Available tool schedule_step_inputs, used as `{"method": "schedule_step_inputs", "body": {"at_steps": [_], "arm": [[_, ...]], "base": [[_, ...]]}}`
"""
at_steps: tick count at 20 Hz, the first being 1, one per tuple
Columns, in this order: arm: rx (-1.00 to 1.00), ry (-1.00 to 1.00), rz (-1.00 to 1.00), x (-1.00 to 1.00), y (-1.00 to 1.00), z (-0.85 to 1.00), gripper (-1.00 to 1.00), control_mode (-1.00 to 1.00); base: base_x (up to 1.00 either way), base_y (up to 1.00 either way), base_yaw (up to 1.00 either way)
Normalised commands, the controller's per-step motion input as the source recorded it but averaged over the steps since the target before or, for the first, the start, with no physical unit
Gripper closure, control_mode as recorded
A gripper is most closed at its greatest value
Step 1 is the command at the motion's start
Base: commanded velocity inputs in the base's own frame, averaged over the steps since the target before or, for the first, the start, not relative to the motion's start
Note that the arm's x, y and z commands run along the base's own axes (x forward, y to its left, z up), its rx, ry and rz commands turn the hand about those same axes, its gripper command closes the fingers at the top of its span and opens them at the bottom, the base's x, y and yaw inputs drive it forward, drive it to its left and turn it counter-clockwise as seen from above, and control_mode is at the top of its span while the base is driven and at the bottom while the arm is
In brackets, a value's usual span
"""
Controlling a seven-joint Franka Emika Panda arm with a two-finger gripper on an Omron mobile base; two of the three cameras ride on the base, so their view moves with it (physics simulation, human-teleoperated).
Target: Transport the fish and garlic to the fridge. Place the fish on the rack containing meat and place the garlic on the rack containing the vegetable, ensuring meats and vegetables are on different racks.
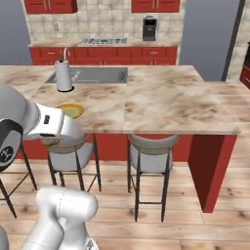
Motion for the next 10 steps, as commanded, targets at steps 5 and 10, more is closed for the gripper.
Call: {"method": "schedule_step_inputs", "body": {"at_steps": [5,10], "arm": [[0.00,0.00,0.00,0.00,0.00,0.00,1.00,1.00],[0.00,0.00,0.00,0.00,0.00,0.00,1.00,1.00]], "base": [[0.01,-1.00,0.00],[0.00,-1.00,0.00]]}}
